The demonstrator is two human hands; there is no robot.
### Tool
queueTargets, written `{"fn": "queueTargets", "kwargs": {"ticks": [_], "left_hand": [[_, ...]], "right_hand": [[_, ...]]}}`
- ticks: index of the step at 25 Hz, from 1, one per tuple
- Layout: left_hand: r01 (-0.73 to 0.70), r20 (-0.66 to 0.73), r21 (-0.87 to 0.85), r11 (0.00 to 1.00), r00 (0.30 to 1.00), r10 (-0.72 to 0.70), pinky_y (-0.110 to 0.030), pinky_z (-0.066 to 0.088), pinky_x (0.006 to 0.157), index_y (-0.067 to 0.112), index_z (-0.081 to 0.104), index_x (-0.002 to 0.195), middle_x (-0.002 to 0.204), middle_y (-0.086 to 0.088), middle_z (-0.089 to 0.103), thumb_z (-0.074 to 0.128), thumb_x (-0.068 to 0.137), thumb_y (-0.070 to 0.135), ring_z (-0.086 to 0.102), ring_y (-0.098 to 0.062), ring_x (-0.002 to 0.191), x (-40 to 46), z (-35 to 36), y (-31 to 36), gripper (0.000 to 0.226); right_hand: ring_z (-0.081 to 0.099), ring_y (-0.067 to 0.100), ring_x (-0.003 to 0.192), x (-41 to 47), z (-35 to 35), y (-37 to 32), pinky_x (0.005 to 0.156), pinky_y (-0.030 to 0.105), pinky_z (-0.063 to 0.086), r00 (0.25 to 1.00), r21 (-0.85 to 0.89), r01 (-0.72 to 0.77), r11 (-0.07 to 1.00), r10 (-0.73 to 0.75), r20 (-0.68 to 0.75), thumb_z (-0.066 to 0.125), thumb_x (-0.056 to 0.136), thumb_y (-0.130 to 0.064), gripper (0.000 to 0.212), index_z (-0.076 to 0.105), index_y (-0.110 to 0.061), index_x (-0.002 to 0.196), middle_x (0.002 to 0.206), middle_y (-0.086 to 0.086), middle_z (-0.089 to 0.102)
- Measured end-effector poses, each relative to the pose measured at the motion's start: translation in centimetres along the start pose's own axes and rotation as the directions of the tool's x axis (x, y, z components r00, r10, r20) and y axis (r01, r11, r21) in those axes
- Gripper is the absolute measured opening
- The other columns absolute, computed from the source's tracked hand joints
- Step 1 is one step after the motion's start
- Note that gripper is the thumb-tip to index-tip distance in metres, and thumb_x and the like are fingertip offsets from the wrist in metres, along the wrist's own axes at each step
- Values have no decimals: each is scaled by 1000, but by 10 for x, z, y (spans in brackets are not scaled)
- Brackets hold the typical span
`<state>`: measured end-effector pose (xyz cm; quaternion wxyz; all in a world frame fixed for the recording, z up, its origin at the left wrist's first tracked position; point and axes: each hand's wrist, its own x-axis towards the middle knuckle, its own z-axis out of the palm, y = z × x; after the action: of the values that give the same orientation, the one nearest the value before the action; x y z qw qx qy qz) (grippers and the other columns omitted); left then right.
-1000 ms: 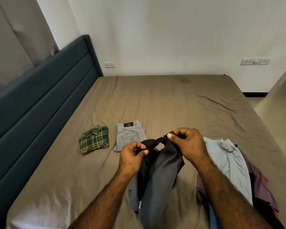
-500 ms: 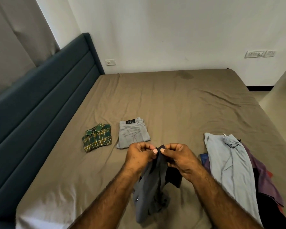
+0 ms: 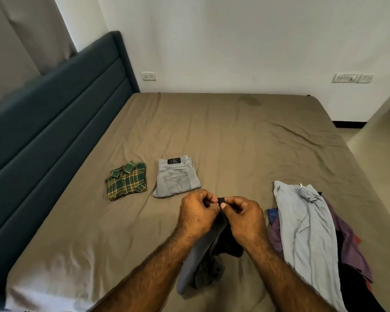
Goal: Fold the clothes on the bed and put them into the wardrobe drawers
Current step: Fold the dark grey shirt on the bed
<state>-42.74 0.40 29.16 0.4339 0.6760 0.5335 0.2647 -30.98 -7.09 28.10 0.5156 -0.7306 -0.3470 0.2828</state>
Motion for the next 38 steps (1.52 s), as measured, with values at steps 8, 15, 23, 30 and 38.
{"fn": "queueTargets", "kwargs": {"ticks": [8,15,23,30,38], "left_hand": [[-89,-19,-88,992,996,88,-33,64,74,17,76,89,80,5,76,74,86,3,72,-9,75,3,-3,-5,15],[-153,25,-60,986,988,155,-29,60,68,17,76,86,77,5,75,75,86,4,71,-15,72,7,-7,3,14],[-94,23,-80,992,995,96,-33,64,72,22,76,86,80,3,77,76,87,3,74,-16,76,18,-1,10,19],[-54,10,-109,993,998,55,-29,64,73,15,77,89,80,1,77,77,87,4,74,-10,75,18,1,13,11],[-61,20,-123,991,998,64,-27,63,73,14,76,87,80,2,76,77,86,1,71,-6,72,15,0,14,13]], "right_hand": [[78,21,80,13,2,7,81,47,65,990,150,-142,978,136,49,89,82,-13,14,82,-26,82,80,-3,79],[78,31,88,19,2,13,82,43,64,986,338,-166,926,150,75,80,89,-2,14,80,-15,92,87,5,81],[76,4,85,18,-7,4,77,19,60,998,167,59,984,-62,16,84,86,-8,18,83,-23,96,88,-14,79],[71,-3,82,21,-4,-4,69,13,57,998,106,56,993,-51,-47,77,92,-7,18,77,-25,93,88,-13,76],[71,-1,86,11,-2,3,73,7,52,962,18,252,967,-249,-111,78,88,2,17,83,-9,100,92,-6,74]]}}
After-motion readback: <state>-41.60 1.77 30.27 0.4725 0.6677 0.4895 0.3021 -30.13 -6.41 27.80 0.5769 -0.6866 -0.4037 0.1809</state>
